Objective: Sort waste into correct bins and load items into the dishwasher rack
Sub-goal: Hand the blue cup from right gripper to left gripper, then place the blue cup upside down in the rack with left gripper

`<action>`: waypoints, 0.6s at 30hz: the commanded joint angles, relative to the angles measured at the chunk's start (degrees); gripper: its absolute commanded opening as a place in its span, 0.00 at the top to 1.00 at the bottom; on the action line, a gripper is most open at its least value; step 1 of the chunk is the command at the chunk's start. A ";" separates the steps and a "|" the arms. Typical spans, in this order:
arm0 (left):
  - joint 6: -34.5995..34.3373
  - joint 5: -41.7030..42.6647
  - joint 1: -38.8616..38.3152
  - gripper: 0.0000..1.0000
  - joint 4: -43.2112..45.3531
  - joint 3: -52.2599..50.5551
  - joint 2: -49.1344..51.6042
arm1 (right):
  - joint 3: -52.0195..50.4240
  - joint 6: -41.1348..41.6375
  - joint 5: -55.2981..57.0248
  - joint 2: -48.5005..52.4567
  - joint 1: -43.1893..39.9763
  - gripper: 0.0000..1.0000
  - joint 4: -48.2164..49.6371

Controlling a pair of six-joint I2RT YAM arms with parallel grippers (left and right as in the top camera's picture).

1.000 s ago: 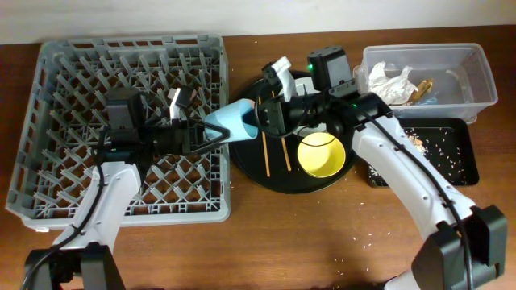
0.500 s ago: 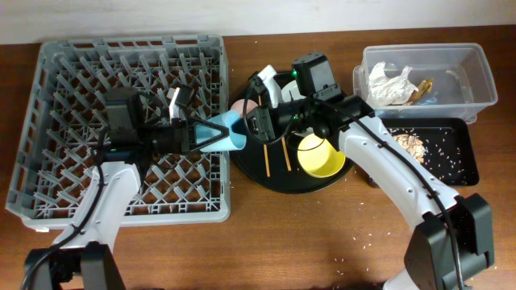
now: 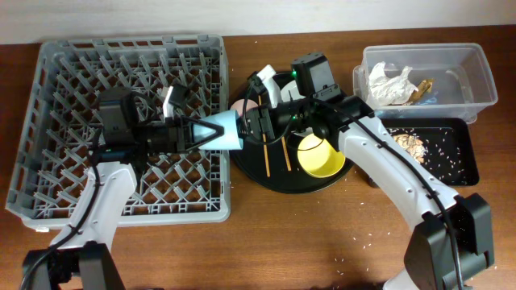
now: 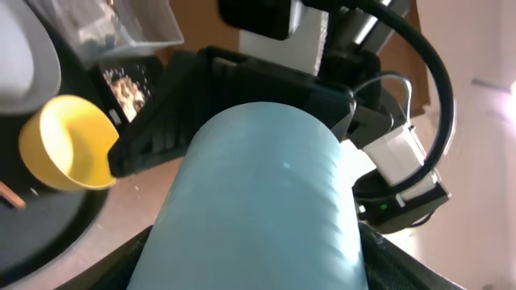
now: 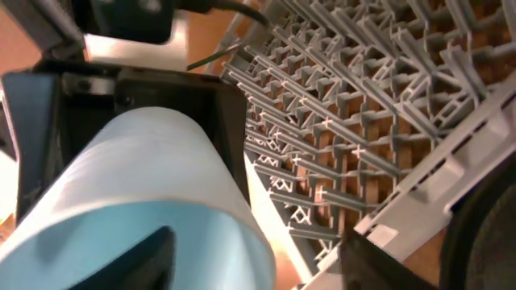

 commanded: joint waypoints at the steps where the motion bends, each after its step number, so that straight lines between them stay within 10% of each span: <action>1: 0.02 -0.22 0.72 0.49 6.36 0.50 -0.24 | -0.20 0.02 0.28 0.46 -2.97 0.27 -0.35; 13: -1.88 -21.49 4.33 0.54 9.38 3.23 -0.24 | -0.20 -5.01 1.31 0.46 -15.67 0.16 -12.20; 18: 11.45 -38.10 2.99 0.54 -15.04 13.25 -0.24 | -0.20 -5.97 6.51 0.46 -16.22 0.11 -16.39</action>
